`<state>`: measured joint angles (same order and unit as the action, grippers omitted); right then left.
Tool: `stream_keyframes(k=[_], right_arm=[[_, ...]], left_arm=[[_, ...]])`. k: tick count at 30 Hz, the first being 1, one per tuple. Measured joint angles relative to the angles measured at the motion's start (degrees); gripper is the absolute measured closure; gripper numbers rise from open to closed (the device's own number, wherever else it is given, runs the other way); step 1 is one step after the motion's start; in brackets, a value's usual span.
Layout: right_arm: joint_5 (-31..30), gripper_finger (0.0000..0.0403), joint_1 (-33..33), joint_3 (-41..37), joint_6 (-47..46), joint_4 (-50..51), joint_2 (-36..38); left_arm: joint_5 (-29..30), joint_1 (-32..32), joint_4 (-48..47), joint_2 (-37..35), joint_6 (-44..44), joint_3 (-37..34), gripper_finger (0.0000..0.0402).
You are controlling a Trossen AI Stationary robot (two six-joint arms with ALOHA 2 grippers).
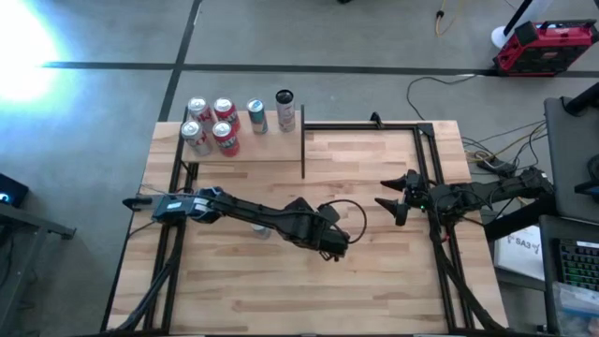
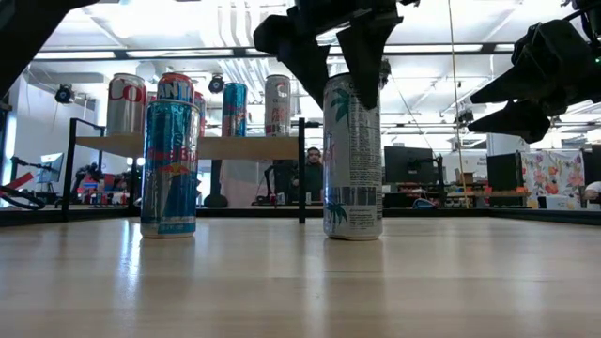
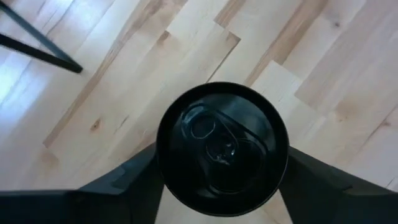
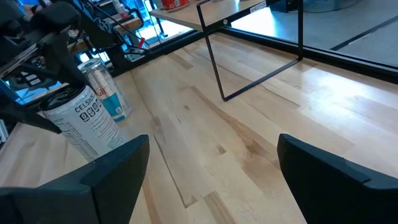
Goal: Place canned beverage on shelf
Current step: Put the white and pink soda can align the with the other white and pink soda can on the shelf
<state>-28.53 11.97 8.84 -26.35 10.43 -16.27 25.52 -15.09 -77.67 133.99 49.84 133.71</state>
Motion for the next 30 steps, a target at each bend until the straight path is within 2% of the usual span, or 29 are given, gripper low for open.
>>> stream_keyframes(k=[2,7,19,23,30], right_arm=[[0.00,0.0067,0.01,0.00,-0.01,-0.01,0.00],[0.00,0.0067,0.02,0.00,-0.02,0.01,0.00],[0.00,0.0067,0.00,0.00,0.00,-0.01,0.00],[0.00,0.0067,0.02,0.00,-0.02,0.00,0.00],[0.00,0.0067,0.00,0.00,-0.01,-0.01,0.00]], left_arm=[[0.02,0.00,-0.09,0.00,1.86,0.00,0.0167],[0.55,0.00,-1.02,0.00,7.82,0.00,0.0167],[2.14,0.26,-8.69,0.00,29.70,-0.02,0.0155],[1.01,0.34,-12.48,0.11,33.99,0.51,0.0154],[-0.55,1.24,-12.72,0.09,40.05,0.59,0.0154]])
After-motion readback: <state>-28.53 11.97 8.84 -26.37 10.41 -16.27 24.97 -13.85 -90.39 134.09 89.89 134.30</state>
